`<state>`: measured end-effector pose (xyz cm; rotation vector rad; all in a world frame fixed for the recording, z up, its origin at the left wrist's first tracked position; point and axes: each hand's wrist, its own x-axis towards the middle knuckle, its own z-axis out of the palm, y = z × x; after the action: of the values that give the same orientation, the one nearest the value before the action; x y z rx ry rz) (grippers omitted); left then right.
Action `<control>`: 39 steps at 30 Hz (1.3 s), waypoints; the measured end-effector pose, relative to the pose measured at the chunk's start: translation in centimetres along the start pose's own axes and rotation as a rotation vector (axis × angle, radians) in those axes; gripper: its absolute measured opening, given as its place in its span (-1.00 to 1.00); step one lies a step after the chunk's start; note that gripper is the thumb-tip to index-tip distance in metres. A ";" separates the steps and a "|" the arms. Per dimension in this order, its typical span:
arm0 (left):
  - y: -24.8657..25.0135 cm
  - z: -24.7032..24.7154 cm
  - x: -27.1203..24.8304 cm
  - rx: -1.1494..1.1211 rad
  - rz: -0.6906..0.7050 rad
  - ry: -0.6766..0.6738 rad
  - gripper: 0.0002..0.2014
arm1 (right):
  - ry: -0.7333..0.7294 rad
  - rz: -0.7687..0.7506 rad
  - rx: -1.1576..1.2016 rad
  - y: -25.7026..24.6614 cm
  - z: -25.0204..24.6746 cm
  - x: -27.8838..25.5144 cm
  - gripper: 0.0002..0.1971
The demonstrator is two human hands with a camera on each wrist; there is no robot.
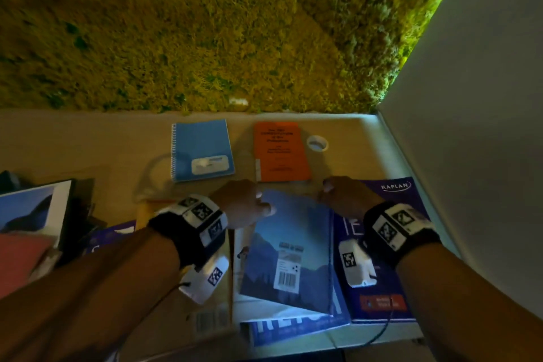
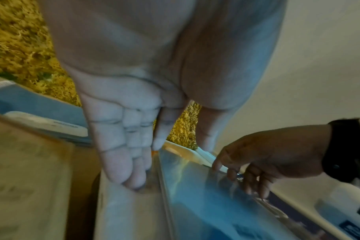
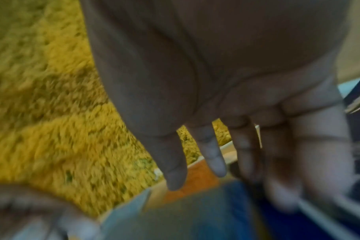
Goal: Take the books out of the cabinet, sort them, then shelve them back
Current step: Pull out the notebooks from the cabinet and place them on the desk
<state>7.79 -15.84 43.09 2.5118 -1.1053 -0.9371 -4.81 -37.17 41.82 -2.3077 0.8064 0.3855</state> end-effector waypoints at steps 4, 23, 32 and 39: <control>-0.1 1.9 -0.7 -0.202 -0.061 0.054 -0.58 | -0.042 0.148 0.140 1.4 2.0 -1.7 -0.68; 0.4 -1.5 -6.3 -1.091 0.153 0.262 -0.54 | -0.154 -0.387 1.099 -9.9 -0.2 -5.6 -0.89; -4.2 -3.5 -8.0 -1.481 0.143 0.275 -0.55 | -0.172 -0.107 0.694 -6.3 6.1 -3.0 -0.80; -6.1 -4.1 -8.2 -1.647 0.143 0.219 -0.56 | -0.160 -0.191 0.443 -4.9 7.7 -3.3 -0.83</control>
<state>9.73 -5.83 47.30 1.0784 -0.1360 -0.8710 -4.64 -27.62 40.00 -1.8920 0.5241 0.2700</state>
